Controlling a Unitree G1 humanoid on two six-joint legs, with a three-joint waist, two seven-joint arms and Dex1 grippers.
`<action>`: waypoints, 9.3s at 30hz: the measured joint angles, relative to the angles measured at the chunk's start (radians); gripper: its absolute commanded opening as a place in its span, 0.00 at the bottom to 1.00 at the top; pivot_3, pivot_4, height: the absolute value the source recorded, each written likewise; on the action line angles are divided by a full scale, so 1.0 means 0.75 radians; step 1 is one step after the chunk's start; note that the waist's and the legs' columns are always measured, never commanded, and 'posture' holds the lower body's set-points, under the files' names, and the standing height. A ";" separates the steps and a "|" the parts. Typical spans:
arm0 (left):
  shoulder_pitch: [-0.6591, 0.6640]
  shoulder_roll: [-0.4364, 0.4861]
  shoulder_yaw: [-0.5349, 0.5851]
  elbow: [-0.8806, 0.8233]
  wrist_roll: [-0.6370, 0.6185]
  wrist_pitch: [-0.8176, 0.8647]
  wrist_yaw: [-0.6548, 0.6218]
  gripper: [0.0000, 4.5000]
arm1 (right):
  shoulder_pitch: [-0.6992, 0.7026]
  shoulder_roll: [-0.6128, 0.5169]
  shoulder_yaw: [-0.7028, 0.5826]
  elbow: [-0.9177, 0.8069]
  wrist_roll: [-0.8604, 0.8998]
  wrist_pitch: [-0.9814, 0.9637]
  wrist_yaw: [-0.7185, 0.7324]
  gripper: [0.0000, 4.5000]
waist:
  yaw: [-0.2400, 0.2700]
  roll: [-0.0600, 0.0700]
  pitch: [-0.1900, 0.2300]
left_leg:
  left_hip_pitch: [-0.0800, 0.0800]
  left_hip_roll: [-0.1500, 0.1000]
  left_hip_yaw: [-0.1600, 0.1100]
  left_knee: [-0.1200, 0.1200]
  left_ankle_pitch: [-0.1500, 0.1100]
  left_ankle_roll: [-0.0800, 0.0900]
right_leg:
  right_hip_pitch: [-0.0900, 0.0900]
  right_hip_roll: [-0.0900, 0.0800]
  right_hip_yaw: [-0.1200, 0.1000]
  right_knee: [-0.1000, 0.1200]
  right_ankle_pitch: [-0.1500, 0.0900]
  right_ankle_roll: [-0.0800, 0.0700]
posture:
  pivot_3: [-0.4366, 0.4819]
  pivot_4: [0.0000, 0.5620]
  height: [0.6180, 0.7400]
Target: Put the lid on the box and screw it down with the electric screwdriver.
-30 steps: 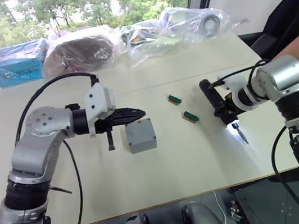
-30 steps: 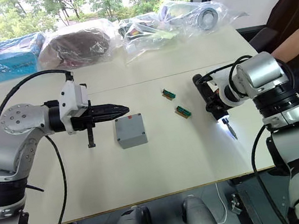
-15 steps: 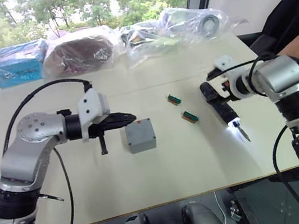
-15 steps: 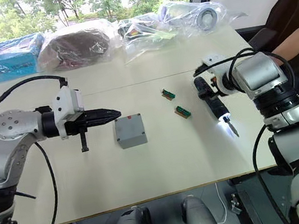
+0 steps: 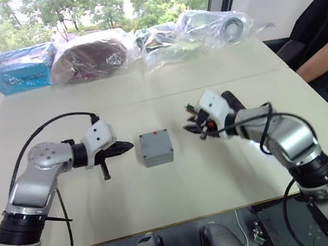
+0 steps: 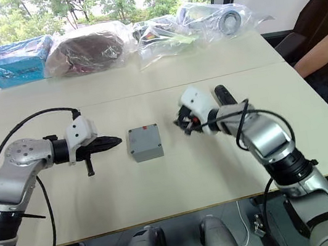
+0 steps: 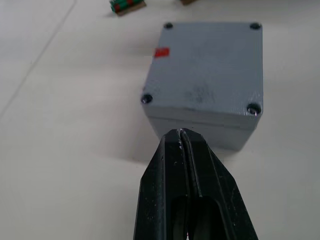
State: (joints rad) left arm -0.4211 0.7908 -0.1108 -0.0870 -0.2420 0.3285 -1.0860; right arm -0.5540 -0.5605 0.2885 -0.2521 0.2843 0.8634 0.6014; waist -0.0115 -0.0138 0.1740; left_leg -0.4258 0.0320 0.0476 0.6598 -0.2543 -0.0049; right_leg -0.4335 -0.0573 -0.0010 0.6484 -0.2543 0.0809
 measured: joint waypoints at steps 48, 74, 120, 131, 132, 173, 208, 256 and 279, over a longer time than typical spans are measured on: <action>-0.017 -0.024 -0.132 0.154 0.160 -0.239 -0.205 0.00 | -0.102 -0.008 0.060 0.216 -0.137 -0.140 0.140 0.01 | -0.001 0.000 0.000 | 0.000 0.000 -0.002 0.006 0.000 0.000 | 0.003 0.001 -0.002 0.003 0.000 0.000 | 0.48 0.27 1.00; -0.017 -0.024 -0.132 0.153 0.160 -0.238 -0.204 0.00 | -0.102 0.001 0.057 0.216 -0.154 -0.142 0.155 0.01 | 0.000 0.000 0.000 | 0.000 0.000 -0.002 0.006 0.000 0.000 | 0.003 0.001 -0.002 0.003 0.000 0.000 | 0.48 0.27 1.00; -0.161 -0.209 -0.044 0.226 0.188 -0.120 -0.063 0.00 | -0.017 0.250 0.166 0.189 -0.139 -0.029 0.332 0.01 | -0.002 -0.001 -0.001 | 0.003 0.000 -0.004 0.008 0.000 0.000 | 0.006 0.001 -0.002 0.005 0.001 0.001 | 0.48 0.27 1.00; -0.060 -0.146 -0.089 0.161 0.189 -0.089 -0.139 0.00 | -0.060 0.163 0.110 0.192 -0.180 -0.076 0.277 0.01 | 0.001 -0.001 -0.001 | 0.003 0.000 -0.003 0.008 0.000 0.000 | 0.006 0.001 -0.002 0.005 0.001 0.001 | 0.48 0.27 1.00; -0.050 -0.146 -0.100 0.158 0.188 -0.087 -0.147 0.00 | -0.069 0.156 0.103 0.192 -0.183 -0.086 0.276 0.01 | 0.000 -0.001 -0.001 | 0.003 0.000 -0.003 0.008 0.000 0.000 | 0.006 0.001 -0.002 0.005 0.001 0.001 | 0.48 0.27 1.00; -0.101 0.051 0.129 -0.201 -0.160 0.218 -0.108 0.00 | -0.404 0.222 -0.174 0.990 -0.256 -0.509 0.033 0.58 | -0.006 -0.001 0.000 | 0.003 0.000 -0.003 0.007 0.000 0.000 | 0.005 0.001 -0.001 0.004 0.001 0.001 | 0.48 0.27 1.00; -0.115 0.033 0.123 -0.256 -0.217 0.279 -0.002 0.00 | -0.654 0.323 -0.252 1.612 -0.311 -0.745 0.070 0.01 | -0.010 0.000 0.000 | 0.003 0.000 -0.003 0.006 0.000 0.000 | 0.005 0.001 -0.001 0.004 0.001 0.001 | 0.48 0.27 1.00; -0.088 0.034 0.117 -0.227 -0.215 0.256 0.015 0.00 | -0.611 0.330 -0.236 1.440 -0.358 -0.580 0.199 0.58 | -0.009 0.000 0.000 | 0.003 0.000 -0.003 0.006 0.000 0.000 | 0.005 0.001 -0.001 0.004 0.001 0.001 | 0.48 0.27 1.00; -0.089 0.034 0.116 -0.227 -0.215 0.256 0.018 0.00 | -0.609 0.302 -0.241 1.338 -0.346 -0.521 0.215 0.01 | -0.008 0.001 0.001 | 0.003 0.000 -0.003 0.006 0.000 0.000 | 0.005 0.001 -0.001 0.004 0.001 0.001 | 0.48 0.27 1.00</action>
State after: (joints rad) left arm -0.4875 0.8161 -0.0241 -0.2573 -0.4031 0.5204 -1.0727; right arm -1.0110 -0.3336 0.1077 0.7515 0.0248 0.4725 0.7626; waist -0.0174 -0.0131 0.1745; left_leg -0.4236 0.0322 0.0457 0.6645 -0.2544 -0.0048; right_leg -0.4295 -0.0567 -0.0019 0.6513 -0.2535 0.0817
